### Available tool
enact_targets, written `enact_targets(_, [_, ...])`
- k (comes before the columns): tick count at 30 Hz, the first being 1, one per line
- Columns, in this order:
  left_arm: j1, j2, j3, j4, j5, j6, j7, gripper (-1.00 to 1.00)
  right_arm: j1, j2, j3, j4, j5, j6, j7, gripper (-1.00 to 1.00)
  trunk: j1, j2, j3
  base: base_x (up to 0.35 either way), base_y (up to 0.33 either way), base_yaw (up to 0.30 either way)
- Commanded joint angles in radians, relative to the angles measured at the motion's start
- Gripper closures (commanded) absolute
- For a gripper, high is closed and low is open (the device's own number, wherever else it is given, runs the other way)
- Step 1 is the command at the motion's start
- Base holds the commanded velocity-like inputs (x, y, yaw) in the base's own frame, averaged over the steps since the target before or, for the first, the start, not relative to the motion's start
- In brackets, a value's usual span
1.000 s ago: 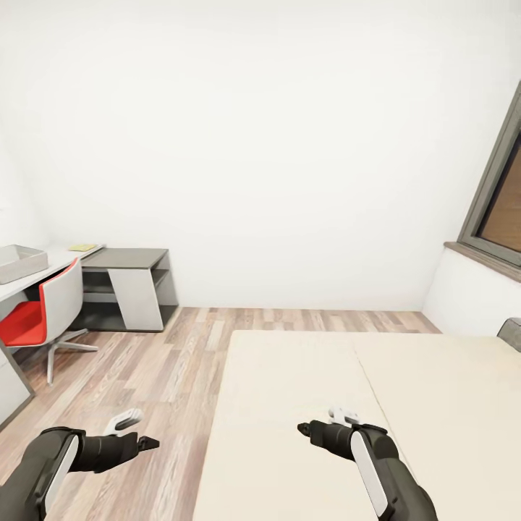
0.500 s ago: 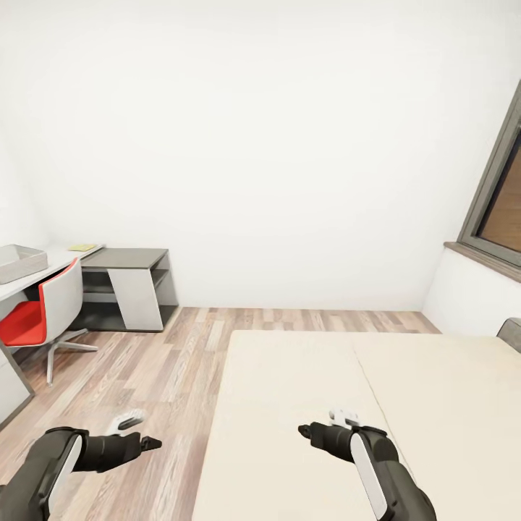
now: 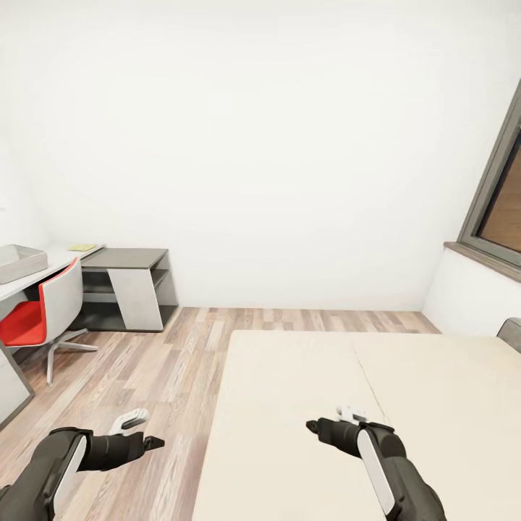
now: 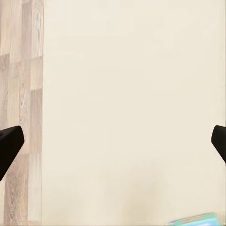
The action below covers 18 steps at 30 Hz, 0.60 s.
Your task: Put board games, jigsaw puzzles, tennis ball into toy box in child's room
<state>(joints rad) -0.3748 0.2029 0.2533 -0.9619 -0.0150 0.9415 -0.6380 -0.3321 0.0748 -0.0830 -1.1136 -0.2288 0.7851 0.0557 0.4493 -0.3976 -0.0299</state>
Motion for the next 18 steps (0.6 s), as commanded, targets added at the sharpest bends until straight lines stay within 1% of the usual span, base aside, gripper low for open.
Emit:
enact_targets(1, [-0.001, 0.0, 0.002, 0.0, -0.002, 0.006, -0.005, -1.0, -0.001, -0.005, -0.004, -0.001, 0.001, 0.005, 0.007, -1.0, 0.001, -0.002, -0.002, 0.0, 0.0, 0.0])
enact_targets(3, [-0.001, 0.0, 0.002, 0.0, -0.002, 0.004, -0.005, -1.0, -0.002, -0.016, -0.004, -0.001, -0.002, 0.004, 0.009, -1.0, 0.001, -0.002, -0.002, 0.0, 0.0, 0.0])
enact_targets(6, [-0.001, 0.0, 0.002, 0.0, -0.002, 0.003, -0.005, -1.0, -0.002, -0.023, -0.004, 0.0, -0.006, 0.004, 0.011, -1.0, 0.001, -0.002, -0.002, 0.0, 0.0, 0.0])
enact_targets(18, [-0.001, 0.0, 0.001, 0.0, -0.002, 0.002, -0.005, -1.0, -0.002, -0.028, -0.004, 0.001, -0.01, 0.005, 0.013, -1.0, 0.001, -0.002, -0.012, 0.0, 0.0, 0.0])
